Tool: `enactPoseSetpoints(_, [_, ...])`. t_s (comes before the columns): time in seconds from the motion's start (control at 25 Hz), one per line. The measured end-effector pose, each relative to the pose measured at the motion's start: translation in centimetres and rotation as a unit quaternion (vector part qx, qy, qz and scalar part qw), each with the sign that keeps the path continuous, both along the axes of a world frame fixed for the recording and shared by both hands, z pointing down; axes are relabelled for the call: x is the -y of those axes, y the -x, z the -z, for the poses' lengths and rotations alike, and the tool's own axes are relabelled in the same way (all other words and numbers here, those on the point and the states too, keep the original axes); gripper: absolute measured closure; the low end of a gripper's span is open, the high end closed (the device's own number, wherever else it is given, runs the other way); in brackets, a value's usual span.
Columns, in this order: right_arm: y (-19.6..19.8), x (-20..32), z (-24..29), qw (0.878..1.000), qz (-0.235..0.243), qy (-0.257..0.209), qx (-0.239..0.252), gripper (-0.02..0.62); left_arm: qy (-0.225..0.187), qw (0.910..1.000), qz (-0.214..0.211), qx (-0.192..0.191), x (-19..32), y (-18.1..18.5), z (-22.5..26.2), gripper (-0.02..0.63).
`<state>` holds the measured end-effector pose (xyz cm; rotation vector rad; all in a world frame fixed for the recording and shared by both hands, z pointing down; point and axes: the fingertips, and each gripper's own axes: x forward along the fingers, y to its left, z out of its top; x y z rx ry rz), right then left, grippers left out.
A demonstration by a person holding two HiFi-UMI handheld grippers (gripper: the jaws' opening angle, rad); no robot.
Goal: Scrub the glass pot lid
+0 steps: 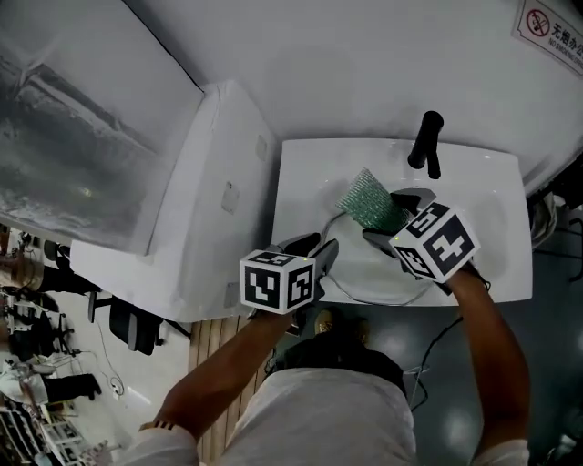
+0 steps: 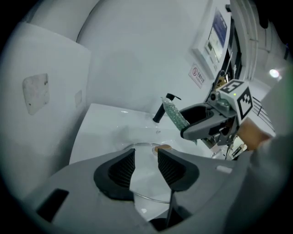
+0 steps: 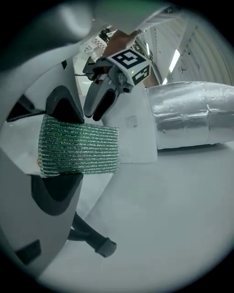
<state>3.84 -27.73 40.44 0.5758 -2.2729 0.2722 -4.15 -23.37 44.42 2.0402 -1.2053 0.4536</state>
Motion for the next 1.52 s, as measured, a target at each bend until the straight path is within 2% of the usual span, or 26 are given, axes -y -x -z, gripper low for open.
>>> enactPoseSetpoints(0.2, [0.8,0.8,-4.1,0.994,0.033,0.066,-0.086,0.258,0.045,0.9989,0.001,0.012,-0.5,0.2,-1.7,0.412])
enactPoseSetpoints(0.36, [1.1,0.7,-7.5,0.976,0.064,0.131,-0.160,0.258,0.066,0.9969,-0.011,0.043,-1.0,0.3,-3.4,0.399])
enactPoseSetpoints(0.56, [1.5,1.0,-9.9,0.953,0.092,0.191,-0.218,0.258,0.085,0.9938,-0.023,0.068,-1.6,-0.3,-5.2,0.391])
enactPoseSetpoints(0.8, [2.9,0.4,-12.1,0.926,0.131,0.232,-0.268,0.258,0.097,0.9906,-0.017,0.096,-1.9,-0.4,-6.5,0.391])
enactPoseSetpoints(0.96, [3.8,0.0,-13.6,0.908,0.157,0.240,-0.305,0.258,0.109,0.9884,-0.017,0.104,-2.2,-0.6,-7.3,0.408])
enactPoseSetpoints(1.12, [4.5,0.0,-14.3,0.898,0.169,0.243,-0.325,0.258,0.125,0.9866,-0.019,0.103,-2.6,-0.7,-8.0,0.411])
enactPoseSetpoints(1.32, [4.5,0.3,-15.1,0.886,0.176,0.248,-0.351,0.258,0.123,0.9864,-0.027,0.106,-2.6,-0.8,-8.1,0.416])
enactPoseSetpoints(1.4, [4.3,0.8,-15.3,0.886,0.159,0.258,-0.351,0.258,0.123,0.9869,-0.025,0.102,-2.6,-0.9,-8.1,0.419])
enactPoseSetpoints(1.52, [3.6,2.0,-15.4,0.894,0.108,0.284,-0.330,0.258,0.122,0.9878,-0.023,0.095,-2.6,-1.0,-8.1,0.422])
